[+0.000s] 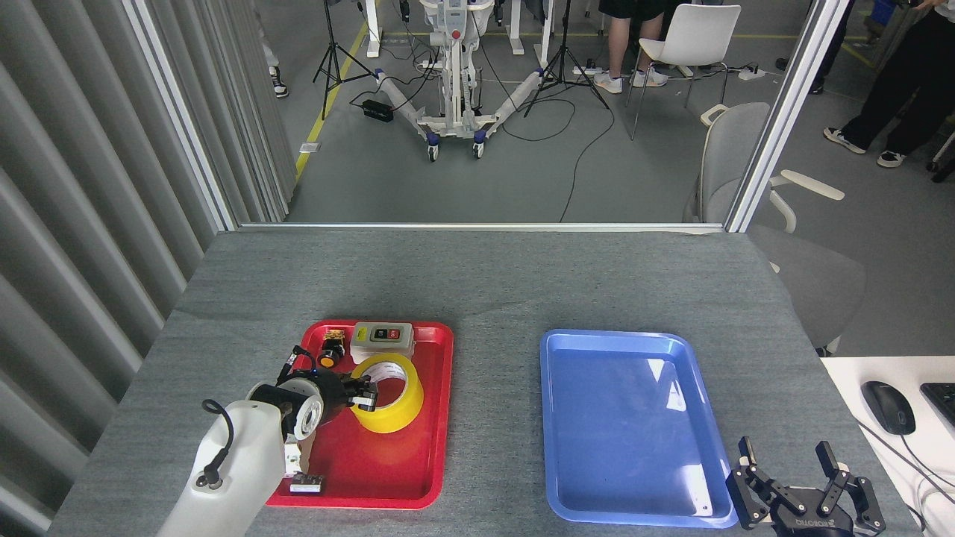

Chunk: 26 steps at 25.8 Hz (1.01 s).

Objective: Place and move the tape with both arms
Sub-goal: 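Lift the tape with the left gripper and carry it toward the blue tray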

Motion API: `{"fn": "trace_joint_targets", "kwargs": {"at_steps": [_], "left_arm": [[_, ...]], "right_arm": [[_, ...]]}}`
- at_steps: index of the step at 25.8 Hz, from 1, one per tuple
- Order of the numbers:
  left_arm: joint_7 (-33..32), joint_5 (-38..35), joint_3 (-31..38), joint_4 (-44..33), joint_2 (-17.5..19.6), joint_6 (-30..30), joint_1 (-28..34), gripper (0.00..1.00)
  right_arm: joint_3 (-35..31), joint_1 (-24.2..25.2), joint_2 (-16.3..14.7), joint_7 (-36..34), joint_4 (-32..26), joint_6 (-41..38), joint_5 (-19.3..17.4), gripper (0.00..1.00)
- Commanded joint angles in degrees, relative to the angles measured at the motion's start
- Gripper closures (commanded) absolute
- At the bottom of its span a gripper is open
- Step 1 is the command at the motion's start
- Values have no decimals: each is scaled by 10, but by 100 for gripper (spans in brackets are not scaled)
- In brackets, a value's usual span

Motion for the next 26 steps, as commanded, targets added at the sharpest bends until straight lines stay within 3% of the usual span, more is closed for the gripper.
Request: {"fn": "trace_joint_targets", "kwargs": {"at_steps": [1, 10, 15, 18, 26], "left_arm": [[1, 65, 28, -18, 11, -51, 23, 84], [-6, 280, 91, -75, 8, -99, 69, 86], [-12, 410, 122, -54, -5, -102, 70, 85], [-52, 485, 122, -67, -7, -126, 85, 80], [-95, 590, 121, -180, -14, -168, 189, 80]], "right_arm": [[0, -2, 2, 2, 0, 0, -1, 0], [-2, -8, 0, 0, 6, -33, -16, 0], [-2, -14, -10, -2, 14, -99, -66, 0], [-2, -16, -18, -3, 15, -99, -68, 0], [-3, -16, -19, -2, 16, -99, -69, 0]]}}
